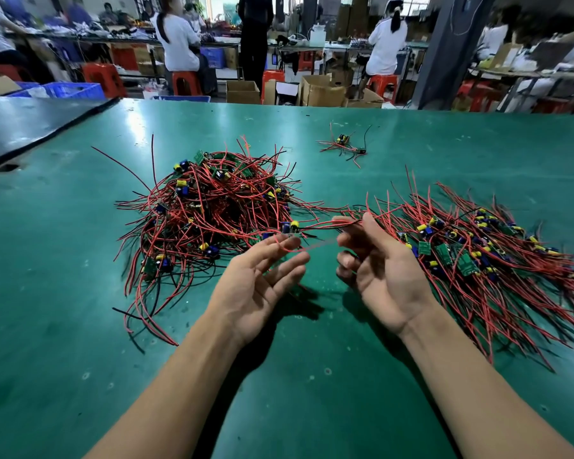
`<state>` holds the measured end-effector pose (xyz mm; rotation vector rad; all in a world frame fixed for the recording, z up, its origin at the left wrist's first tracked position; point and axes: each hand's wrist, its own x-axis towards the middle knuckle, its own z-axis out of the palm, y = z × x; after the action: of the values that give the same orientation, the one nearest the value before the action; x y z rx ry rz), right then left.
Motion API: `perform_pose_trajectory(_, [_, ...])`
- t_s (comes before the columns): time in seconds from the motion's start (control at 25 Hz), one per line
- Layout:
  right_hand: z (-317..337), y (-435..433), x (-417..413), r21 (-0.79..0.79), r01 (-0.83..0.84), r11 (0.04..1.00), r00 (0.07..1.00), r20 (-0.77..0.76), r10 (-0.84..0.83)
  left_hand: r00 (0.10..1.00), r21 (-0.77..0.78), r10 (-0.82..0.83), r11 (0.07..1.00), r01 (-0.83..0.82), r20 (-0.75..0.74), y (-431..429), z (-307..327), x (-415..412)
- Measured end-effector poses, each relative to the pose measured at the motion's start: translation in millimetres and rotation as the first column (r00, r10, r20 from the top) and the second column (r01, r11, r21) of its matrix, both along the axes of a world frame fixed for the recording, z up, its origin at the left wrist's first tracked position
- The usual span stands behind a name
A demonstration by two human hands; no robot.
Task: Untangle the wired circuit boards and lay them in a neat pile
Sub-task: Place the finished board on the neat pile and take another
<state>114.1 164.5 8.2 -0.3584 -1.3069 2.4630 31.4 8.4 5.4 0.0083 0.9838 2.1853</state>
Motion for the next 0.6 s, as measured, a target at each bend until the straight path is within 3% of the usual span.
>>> perform_pose_trajectory(0.12, [2.9, 5.7, 2.4, -0.133, -0.029, 0.991, 0.997, -0.081, 0.019, 1.0, -0.014, 0.0, 1.0, 0.0, 0.01, -0.4, -0.2, 0.4])
perform_pose_trajectory(0.36, [5.5, 7.7, 5.7, -0.147, -0.189, 0.971, 0.975, -0.144, 0.168, 0.999, -0.034, -0.04, 0.999, 0.04, -0.02, -1.1, -1.9, 0.4])
perform_pose_trajectory(0.6, [0.6, 5.6, 4.4, -0.043, -0.221, 0.974, 0.975, 0.0, 0.221, 0.979, -0.036, -0.19, 0.981, 0.188, -0.069, -5.2, 2.8, -3.7])
